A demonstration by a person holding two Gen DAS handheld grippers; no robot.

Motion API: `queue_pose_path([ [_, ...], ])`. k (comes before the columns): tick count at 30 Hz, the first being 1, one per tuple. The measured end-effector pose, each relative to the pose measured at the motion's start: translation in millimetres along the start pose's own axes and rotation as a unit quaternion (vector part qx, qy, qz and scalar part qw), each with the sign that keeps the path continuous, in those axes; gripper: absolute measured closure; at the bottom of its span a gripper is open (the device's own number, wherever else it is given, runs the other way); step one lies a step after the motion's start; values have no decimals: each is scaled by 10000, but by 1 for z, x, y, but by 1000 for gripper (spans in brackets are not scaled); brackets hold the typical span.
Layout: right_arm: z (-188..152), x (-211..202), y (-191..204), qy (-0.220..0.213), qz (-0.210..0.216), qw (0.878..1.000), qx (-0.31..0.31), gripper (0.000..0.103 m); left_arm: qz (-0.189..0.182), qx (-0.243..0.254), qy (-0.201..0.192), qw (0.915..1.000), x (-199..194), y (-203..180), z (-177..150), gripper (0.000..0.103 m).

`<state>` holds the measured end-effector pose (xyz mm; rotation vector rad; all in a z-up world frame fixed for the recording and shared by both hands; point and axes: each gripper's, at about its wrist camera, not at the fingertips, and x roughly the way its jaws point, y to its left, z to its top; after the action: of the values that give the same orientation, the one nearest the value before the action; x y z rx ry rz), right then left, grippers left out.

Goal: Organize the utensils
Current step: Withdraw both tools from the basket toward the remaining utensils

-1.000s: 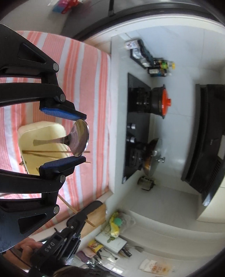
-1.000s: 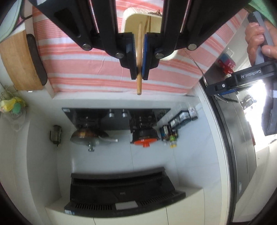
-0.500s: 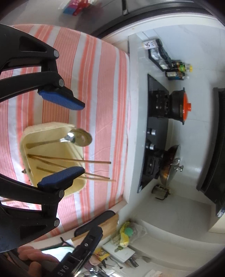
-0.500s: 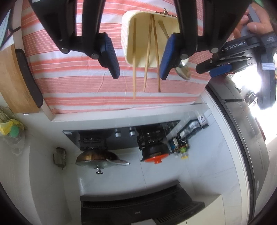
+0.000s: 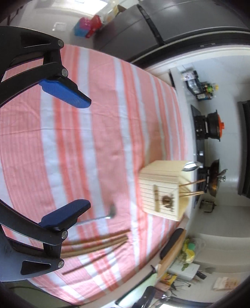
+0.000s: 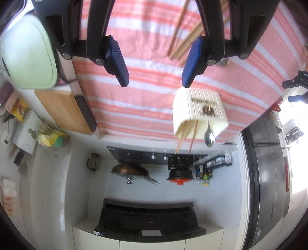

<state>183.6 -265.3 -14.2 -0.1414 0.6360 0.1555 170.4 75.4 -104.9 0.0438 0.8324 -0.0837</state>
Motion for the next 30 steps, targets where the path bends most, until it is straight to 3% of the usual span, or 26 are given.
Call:
queue_pose_path([
  [2, -50, -4, -2, 173, -237, 9994, 170, 45, 59, -33, 190, 9998, 15, -6, -32, 7],
  [5, -109, 6, -9, 625, -550, 9960, 335, 45, 201, -19, 345, 9992, 39, -14, -50, 7],
  [9, -147, 24, -22, 1006, -743, 9907, 545, 45, 176, 51, 461, 9988, 65, -22, -49, 7],
  [14, -159, 36, -21, 1241, -822, 9875, 515, 45, 216, -12, 504, 9985, 75, -18, -51, 0],
  [16, -159, 38, -21, 1277, -802, 9869, 567, 44, -20, -232, 581, 9980, 78, -9, -51, 1],
  [30, -161, 39, -21, 1268, -825, 9864, 650, 43, 83, -280, 578, 9979, 78, -15, -51, 0],
])
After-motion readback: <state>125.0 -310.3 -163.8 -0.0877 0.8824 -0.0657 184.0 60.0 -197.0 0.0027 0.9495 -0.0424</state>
